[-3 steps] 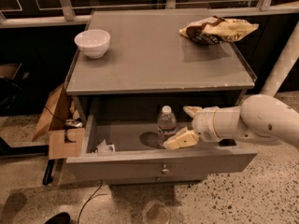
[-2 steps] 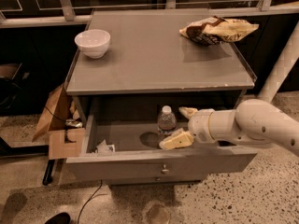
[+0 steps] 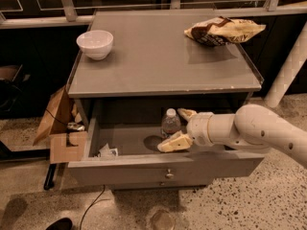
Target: Pick water bottle from top drawer and place on counter
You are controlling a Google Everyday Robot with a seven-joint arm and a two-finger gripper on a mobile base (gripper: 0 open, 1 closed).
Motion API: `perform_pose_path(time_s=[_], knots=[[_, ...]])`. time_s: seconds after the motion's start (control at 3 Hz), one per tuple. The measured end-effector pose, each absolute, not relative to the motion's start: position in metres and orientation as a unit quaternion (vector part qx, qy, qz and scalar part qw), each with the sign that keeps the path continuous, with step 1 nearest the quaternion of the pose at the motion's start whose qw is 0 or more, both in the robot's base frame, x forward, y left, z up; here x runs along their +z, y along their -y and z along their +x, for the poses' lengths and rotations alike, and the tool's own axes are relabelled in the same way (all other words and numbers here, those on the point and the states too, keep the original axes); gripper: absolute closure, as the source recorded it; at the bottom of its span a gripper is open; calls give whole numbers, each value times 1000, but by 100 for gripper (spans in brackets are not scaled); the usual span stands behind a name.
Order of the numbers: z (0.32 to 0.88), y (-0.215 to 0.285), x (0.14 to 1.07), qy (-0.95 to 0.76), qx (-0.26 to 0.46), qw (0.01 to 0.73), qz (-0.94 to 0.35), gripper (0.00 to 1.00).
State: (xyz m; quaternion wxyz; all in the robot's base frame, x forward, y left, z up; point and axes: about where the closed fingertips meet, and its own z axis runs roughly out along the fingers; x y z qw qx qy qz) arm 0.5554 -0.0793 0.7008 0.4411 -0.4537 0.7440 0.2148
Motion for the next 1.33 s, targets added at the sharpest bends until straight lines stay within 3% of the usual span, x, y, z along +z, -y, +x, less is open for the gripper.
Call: perform_pose_path(time_s=[0.33,0.67,1.33], knots=[[562,75,699,-736,207,458,-453,15],[567,71,695,-730,194,464,-462,32],[567,70,695,-730,193,465,-462,78]])
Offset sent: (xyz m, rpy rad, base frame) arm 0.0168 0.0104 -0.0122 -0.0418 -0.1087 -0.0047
